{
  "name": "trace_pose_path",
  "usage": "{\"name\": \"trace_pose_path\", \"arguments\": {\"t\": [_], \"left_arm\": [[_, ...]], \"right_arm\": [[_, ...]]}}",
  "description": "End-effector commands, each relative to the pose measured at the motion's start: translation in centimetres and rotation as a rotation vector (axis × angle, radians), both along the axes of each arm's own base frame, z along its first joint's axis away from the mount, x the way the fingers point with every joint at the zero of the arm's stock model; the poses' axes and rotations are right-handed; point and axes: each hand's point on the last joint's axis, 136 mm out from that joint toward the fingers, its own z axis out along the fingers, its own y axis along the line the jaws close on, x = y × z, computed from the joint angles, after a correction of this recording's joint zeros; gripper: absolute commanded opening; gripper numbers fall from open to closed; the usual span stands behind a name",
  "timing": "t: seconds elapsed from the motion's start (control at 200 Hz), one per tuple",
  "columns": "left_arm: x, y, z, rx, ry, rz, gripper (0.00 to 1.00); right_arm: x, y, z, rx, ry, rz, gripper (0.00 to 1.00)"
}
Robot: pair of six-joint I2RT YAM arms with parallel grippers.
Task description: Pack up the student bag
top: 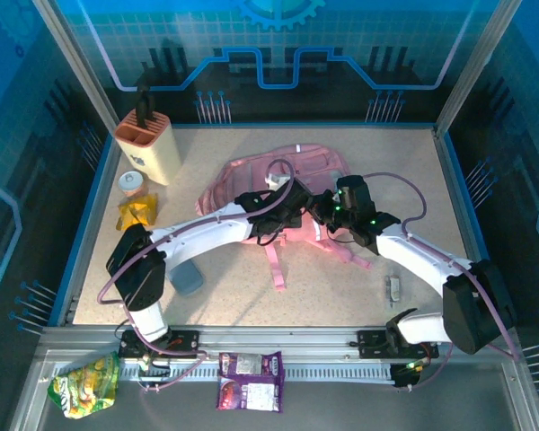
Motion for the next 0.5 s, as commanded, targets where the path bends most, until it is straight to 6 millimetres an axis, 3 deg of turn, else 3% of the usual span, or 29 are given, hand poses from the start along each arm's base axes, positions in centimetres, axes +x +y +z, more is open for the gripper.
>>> {"name": "trace_pose_path", "arguments": {"t": [0.0, 0.195, 0.495], "left_arm": [[-1.4, 0.4, 0.2, 0.001, 0.010, 0.002, 0.31], [-2.0, 0.1, -0.8, -0.001, 0.038, -0.005, 0.33], [-0.4, 0.1, -1.8, 0.097, 0.041, 0.009, 0.33]], "right_arm": [[0.6, 0.9, 2.4, 0.058, -0.079, 0.028, 0.00], [0.9, 1.3, 2.2, 0.070, -0.073, 0.033, 0.00], [0.7, 1.2, 2.2, 0.064, -0.072, 0.029, 0.00]]}}
